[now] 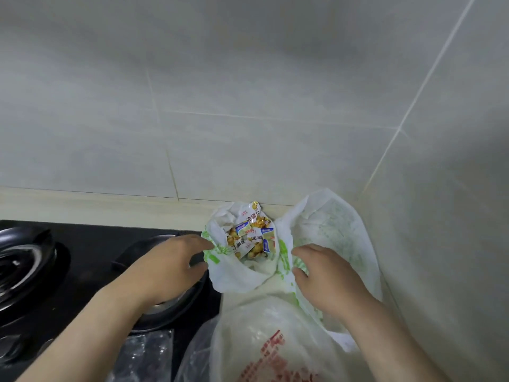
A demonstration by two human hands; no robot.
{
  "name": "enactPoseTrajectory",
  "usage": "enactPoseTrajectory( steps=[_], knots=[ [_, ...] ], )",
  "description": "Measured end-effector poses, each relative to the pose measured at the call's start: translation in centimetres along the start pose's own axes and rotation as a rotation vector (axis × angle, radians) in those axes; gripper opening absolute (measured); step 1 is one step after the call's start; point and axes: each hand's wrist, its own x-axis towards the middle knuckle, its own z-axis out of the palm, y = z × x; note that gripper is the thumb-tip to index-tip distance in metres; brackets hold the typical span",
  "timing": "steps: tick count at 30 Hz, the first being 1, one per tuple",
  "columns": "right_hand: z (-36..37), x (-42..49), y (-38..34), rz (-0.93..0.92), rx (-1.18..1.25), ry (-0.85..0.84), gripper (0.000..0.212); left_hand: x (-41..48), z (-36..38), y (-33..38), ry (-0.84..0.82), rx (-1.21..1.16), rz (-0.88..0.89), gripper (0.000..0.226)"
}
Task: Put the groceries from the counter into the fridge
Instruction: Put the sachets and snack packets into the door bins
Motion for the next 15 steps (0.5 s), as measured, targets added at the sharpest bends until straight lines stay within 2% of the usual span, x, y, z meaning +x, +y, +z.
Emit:
enactPoseTrajectory(
  steps=[5,15],
  knots=[
    [0.8,4.2,0.8,-0.019,0.075,-0.072,0.044,4.8,2.1,-1.2,-0.055,-0.013,-0.103,0.038],
    [4.0,13.4,2.0,0.012,0.139,-0.180,0.029,14.4,5.3,-3.1,-0.172,-0.099,-0.154,0.035]
  ],
)
